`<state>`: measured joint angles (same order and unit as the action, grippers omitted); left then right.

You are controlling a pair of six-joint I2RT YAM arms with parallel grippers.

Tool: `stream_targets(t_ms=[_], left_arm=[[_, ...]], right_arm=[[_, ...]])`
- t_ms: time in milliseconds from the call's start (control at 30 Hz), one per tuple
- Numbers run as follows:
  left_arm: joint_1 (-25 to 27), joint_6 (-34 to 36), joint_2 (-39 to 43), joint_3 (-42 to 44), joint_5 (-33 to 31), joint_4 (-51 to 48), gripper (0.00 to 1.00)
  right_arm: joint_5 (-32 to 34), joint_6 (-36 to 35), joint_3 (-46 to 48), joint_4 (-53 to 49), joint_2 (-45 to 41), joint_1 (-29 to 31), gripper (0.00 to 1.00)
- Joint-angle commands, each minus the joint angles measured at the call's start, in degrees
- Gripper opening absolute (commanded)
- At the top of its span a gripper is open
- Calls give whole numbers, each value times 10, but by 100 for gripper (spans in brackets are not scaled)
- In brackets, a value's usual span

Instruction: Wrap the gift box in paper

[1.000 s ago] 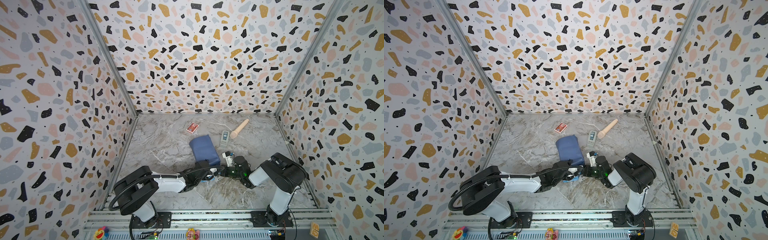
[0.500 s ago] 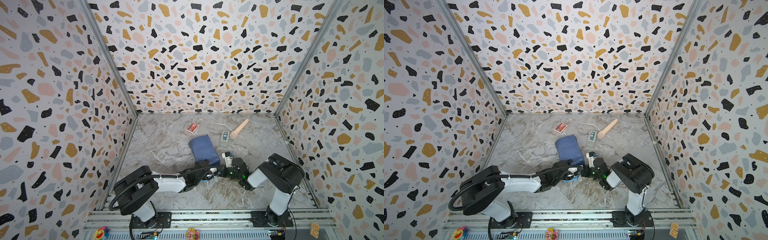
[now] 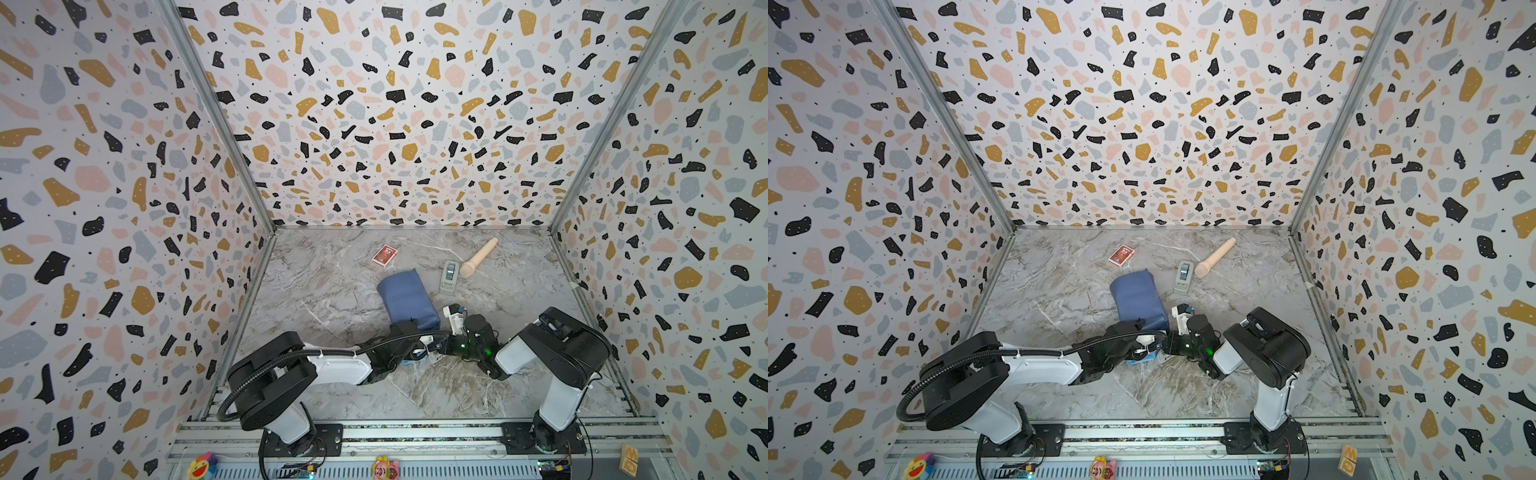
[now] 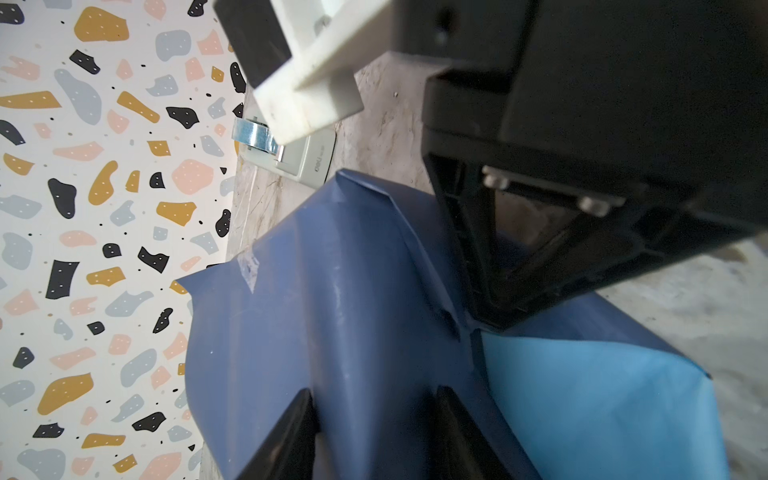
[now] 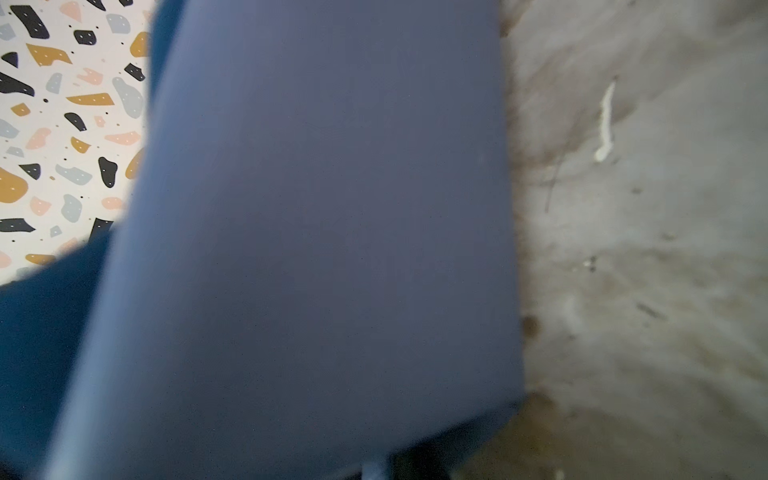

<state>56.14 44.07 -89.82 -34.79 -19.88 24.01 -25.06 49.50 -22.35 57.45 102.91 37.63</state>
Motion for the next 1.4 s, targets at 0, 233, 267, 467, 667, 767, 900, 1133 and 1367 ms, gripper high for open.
stream_targets(t_ms=[0,233,267,467,667,767,900,1133,1367], left_arm=[[-2,-11,-18,-1,10,-57,46],[-2,-11,-18,-2,10,-61,46],[-2,-12,-18,-2,10,-61,46],[-2,-12,-18,-2,10,-61,46],[-2,-13,-19,-3,11,-62,46],[-2,-13,-19,-3,10,-61,46],[-2,-13,-19,-3,11,-63,46],[-2,-14,-18,-3,11,-63,45],[-2,-14,-18,-3,12,-63,46]], right_arm=[[-30,2,-4,-56,-24,-8,17],[-88,28,-8,-39,-43,-26,22],[-91,31,-6,-37,-46,-28,22],[-99,36,0,-35,-58,-47,22],[-90,30,0,-48,-48,-57,20],[-86,32,-1,-45,-35,-59,19],[-78,40,-1,-32,-13,-62,17],[-60,72,17,-20,4,-58,13],[-43,111,39,-7,6,-32,10]])
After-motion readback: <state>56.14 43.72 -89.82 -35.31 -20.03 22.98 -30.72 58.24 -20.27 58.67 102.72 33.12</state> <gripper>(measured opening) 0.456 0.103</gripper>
